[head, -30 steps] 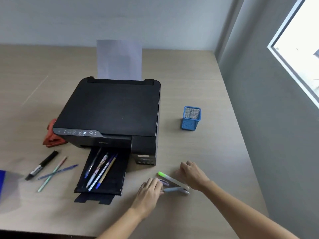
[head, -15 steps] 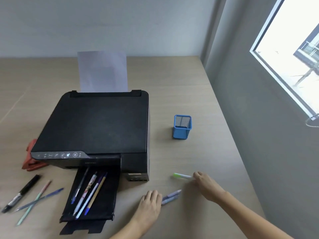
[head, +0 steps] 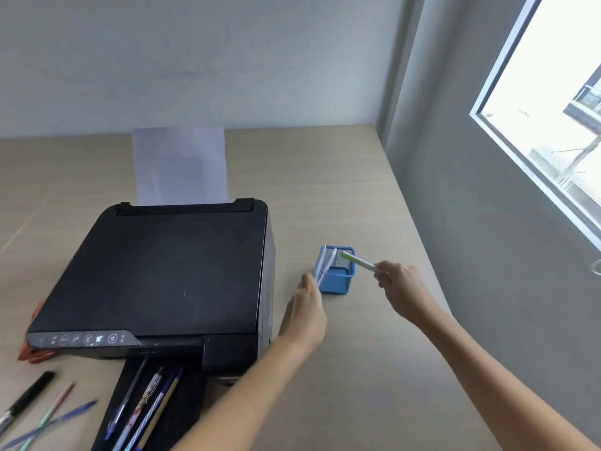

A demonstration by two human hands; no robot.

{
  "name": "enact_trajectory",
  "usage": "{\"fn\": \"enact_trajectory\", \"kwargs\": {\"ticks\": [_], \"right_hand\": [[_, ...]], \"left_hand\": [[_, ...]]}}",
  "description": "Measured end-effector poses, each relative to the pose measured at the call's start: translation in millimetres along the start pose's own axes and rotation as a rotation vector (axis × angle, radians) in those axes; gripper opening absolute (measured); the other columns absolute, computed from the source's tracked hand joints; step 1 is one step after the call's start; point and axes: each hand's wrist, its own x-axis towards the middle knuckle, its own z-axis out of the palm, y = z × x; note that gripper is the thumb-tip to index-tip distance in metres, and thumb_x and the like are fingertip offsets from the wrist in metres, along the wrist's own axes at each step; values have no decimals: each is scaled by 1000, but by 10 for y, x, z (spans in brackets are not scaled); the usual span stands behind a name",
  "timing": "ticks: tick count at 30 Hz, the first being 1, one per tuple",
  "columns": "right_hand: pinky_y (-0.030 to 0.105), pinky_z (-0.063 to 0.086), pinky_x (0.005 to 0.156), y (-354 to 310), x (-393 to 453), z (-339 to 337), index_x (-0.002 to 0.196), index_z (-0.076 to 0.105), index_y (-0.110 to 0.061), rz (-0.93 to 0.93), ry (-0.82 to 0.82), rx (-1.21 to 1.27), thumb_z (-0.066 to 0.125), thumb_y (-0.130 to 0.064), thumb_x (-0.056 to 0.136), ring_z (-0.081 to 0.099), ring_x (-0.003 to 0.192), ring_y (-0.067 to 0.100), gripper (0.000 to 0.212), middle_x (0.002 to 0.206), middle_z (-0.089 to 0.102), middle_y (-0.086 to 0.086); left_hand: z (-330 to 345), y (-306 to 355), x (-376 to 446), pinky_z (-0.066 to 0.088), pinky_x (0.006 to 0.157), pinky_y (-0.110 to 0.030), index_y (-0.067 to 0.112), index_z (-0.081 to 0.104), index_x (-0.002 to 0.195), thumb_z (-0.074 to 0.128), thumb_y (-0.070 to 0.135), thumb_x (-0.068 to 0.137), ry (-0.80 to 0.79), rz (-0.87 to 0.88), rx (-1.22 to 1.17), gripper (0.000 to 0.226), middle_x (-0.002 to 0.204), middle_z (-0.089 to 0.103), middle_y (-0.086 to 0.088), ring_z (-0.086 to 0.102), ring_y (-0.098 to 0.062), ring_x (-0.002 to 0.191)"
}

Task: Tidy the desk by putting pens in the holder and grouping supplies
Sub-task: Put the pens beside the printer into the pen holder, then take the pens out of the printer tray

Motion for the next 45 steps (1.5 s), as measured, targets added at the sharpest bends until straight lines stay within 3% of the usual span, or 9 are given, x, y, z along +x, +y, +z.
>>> {"fn": "enact_trajectory", "kwargs": {"ticks": [8, 12, 17, 21, 25, 29, 33, 38, 45], "right_hand": [[32, 30, 49, -74, 526, 377, 76, 60, 4, 80, -136, -55, 52, -8, 88, 41, 61, 32, 18, 69, 49, 17], [31, 29, 47, -33, 566, 445, 63, 52, -9, 52, -134, -40, 54, -7, 85, 42, 59, 32, 22, 66, 51, 17], [43, 52, 66, -141, 358, 182, 101, 63, -3, 40, -57, -12, 56, -8, 88, 62, 82, 40, 16, 88, 69, 24], [36, 45, 62, -276, -144, -45, 105, 64, -9, 5, 64, -10, 58, -12, 88, 63, 79, 34, 18, 80, 73, 16], [10, 41, 57, -478, -817, 202, 91, 70, -19, -117, -111, -20, 66, -14, 83, 53, 54, -7, 10, 55, 59, -20], [-1, 40, 60, -835, -1330, 709, 91, 57, -35, -182, -379, 11, 63, -22, 80, 54, 57, -18, 18, 52, 56, -39], [-9, 33, 59, -1449, -1615, 1268, 76, 66, -25, -297, -437, 38, 61, -21, 75, 46, 60, -31, 7, 59, 64, -14], [17, 42, 61, -2269, -1679, 1927, 63, 53, -33, -285, -524, 67, 40, -25, 78, 54, 66, 3, 22, 72, 61, -8], [32, 54, 49, -2919, -1406, 2502, 60, 35, -18, 224, -409, 13, 46, -16, 89, 58, 56, 26, 31, 67, 51, 5]], "left_hand": [[12, 359, 837, 48, 85, -33, 14, 43, 140, 45, 1, 90, -479, -117, 319, 51, 134, 52, -14, 56, -31, 115], [78, 371, 889, 44, 76, -32, 1, 54, 122, 51, 7, 92, -439, -215, 284, 31, 127, 56, -16, 59, -30, 105], [-141, 441, 651, 50, 80, -34, 2, 58, 114, 55, 7, 90, -353, -137, 266, 25, 119, 60, -17, 61, -33, 106], [-454, 312, -74, 54, 83, -35, 8, 57, 113, 57, 22, 89, -265, 85, -25, 28, 106, 66, -14, 64, -30, 94], [-842, -320, -1028, 49, 71, -20, 20, 66, 105, 60, 35, 85, -409, 56, -289, 26, 83, 65, 4, 58, -8, 65], [-1084, -1460, -1556, 51, 57, -23, 25, 64, 77, 58, 30, 81, -202, -132, -315, 9, 69, 70, -2, 55, 0, 49], [-1114, -2629, -1550, 55, 68, -34, 30, 53, 63, 58, 18, 83, 107, -367, -119, 24, 72, 73, 0, 66, -11, 66], [-1124, -3160, -1392, 50, 84, -35, 12, 60, 109, 57, 25, 89, -15, -389, 74, 24, 109, 67, -9, 64, -27, 102], [-1001, -3342, -1329, 46, 97, -36, -6, 45, 125, 46, 1, 88, -206, -293, 329, 38, 122, 54, -19, 54, -31, 110]]}}
